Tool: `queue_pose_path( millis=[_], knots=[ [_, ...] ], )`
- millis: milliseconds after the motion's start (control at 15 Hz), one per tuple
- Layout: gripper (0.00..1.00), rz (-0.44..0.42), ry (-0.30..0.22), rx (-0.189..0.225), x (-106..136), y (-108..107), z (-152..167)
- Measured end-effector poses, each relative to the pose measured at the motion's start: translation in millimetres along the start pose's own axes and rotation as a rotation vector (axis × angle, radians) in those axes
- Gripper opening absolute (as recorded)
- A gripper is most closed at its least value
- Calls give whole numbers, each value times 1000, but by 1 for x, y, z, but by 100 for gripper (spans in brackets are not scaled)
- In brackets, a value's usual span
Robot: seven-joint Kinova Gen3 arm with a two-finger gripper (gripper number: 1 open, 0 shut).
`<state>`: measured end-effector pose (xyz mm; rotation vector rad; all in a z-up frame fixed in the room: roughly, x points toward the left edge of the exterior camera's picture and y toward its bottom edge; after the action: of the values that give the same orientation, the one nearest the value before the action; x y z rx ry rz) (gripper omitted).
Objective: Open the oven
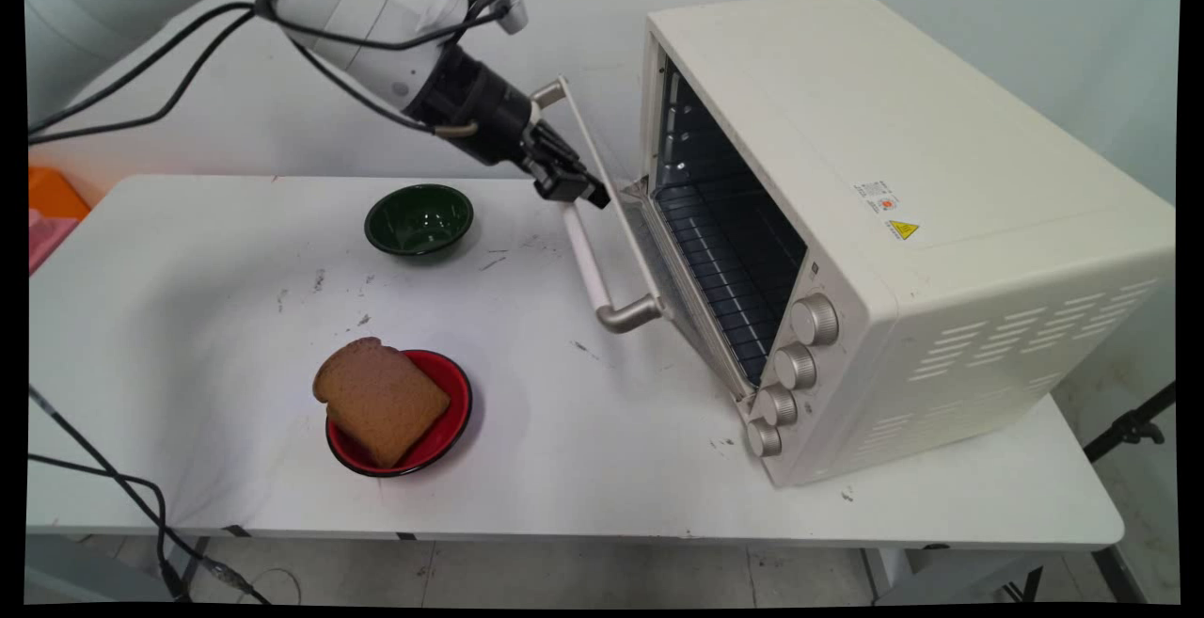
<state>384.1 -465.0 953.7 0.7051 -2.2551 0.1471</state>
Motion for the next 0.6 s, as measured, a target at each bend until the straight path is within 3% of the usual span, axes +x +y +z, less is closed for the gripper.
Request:
queue_pose_path(
  millis=[600],
  knots=[
    [0,37,21,49,-56,3,2]
  ],
)
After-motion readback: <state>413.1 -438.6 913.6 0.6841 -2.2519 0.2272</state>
